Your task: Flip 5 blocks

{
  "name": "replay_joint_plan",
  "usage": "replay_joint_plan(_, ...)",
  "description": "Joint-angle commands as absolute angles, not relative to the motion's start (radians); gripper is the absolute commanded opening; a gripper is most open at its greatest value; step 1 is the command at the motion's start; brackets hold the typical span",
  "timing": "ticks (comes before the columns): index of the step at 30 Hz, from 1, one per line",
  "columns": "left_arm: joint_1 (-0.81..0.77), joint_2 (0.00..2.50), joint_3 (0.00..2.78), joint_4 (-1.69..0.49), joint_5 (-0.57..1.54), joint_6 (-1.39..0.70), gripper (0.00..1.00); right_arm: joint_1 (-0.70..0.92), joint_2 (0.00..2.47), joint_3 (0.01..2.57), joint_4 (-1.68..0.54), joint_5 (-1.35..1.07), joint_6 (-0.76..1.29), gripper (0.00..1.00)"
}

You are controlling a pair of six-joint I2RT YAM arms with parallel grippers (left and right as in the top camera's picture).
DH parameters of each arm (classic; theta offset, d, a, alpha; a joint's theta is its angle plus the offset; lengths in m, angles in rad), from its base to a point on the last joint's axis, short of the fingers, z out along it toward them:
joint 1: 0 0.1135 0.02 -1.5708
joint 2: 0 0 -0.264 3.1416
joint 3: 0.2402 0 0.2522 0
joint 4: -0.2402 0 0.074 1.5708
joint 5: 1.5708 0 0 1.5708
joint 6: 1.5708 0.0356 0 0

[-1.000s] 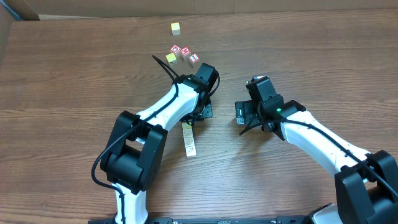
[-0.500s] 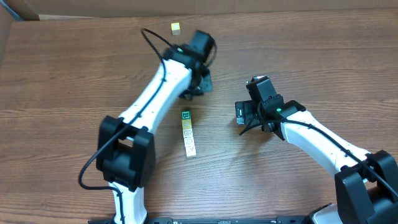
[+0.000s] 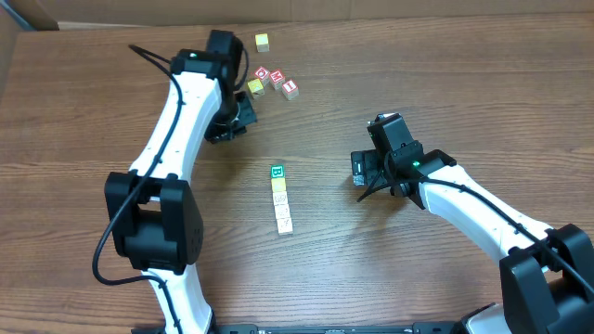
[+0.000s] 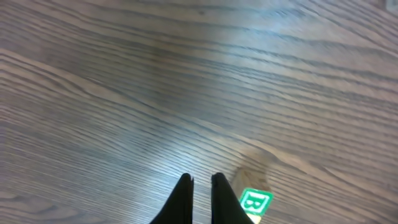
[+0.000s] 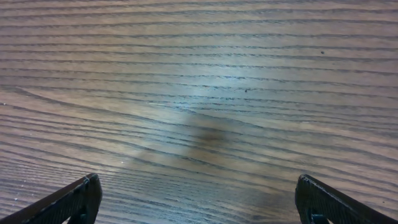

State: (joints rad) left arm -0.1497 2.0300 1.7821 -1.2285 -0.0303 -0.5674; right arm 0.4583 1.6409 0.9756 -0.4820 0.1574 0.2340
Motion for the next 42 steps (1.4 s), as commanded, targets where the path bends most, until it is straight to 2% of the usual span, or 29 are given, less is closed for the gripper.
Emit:
replay_joint_plan(1, -0.139, 2.033, 1.801, -1.232, -0.034, -0.553, 0.12, 0.453, 1.620, 0.982, -0.476, 0.168, 0.228, 1.00)
replay_joint_plan(4, -0.138, 2.033, 1.801, -1.238, -0.033, -0.553, 0.24, 0.453, 1.620, 0.982, -0.476, 0.168, 0.228, 1.00)
replay_joint_plan(6, -0.138, 2.033, 1.801, -1.250, -0.033, -0.553, 0.39, 0.453, 1.620, 0.982, -0.476, 0.168, 0.228, 1.00)
replay_joint_plan(8, -0.139, 2.033, 1.801, -1.259, -0.033, -0.553, 0.60, 0.453, 1.620, 0.982, -0.476, 0.168, 0.228, 1.00)
replay_joint_plan(9, -0.139, 2.033, 1.801, -1.262, -0.033, -0.553, 0.66, 0.453, 1.620, 0.982, -0.476, 0.168, 0.228, 1.00)
replay_joint_plan(10, -0.139, 2.033, 1.801, -1.268, -0.033, -0.553, 0.90, 0.453, 1.620, 0.982, -0.476, 0.168, 0.228, 1.00)
replay_joint_plan(11, -0.139, 2.033, 1.801, -1.274, -0.033, -0.553, 1.00, 0.453, 1.620, 0.982, -0.476, 0.168, 0.228, 1.00)
replay_joint_plan(42, -0.139, 2.033, 1.801, -1.277, -0.033, -0.553, 1.00, 0.453, 1.623, 0.982, -0.476, 0.165, 0.228, 1.00)
